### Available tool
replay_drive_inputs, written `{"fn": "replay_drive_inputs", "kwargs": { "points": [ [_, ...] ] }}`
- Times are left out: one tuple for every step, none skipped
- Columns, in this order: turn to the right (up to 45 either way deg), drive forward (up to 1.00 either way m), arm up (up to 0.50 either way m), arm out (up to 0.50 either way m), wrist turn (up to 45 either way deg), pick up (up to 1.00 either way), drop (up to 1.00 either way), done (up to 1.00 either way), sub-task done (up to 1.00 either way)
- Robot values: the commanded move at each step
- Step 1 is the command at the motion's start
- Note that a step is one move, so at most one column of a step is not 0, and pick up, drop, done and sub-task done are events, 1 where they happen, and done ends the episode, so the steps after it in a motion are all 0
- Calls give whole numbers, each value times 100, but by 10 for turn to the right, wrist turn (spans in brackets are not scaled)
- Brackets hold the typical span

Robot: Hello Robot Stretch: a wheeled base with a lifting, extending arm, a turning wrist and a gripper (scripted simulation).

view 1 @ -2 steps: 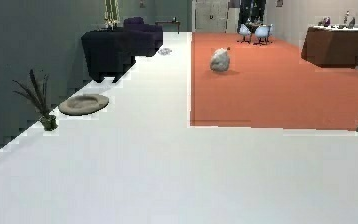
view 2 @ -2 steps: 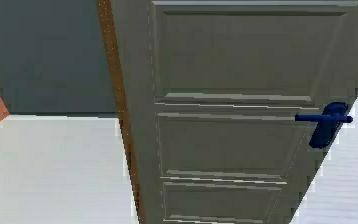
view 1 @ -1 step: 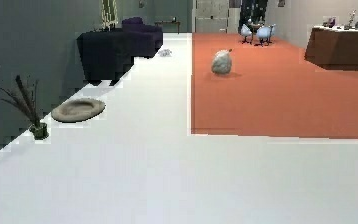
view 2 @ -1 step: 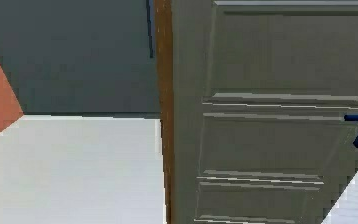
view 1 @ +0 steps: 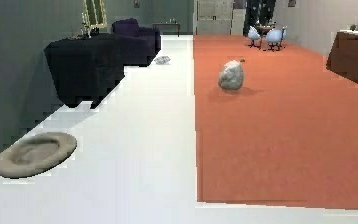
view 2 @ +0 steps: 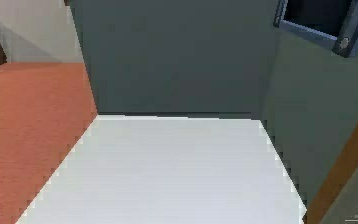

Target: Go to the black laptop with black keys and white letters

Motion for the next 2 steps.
{"fn": "replay_drive_inputs", "kwargs": {
  "points": [
    [0,100,0,0,0,0,0,0,0],
    [30,0,0,0,0,0,0,0,0]
  ]
}}
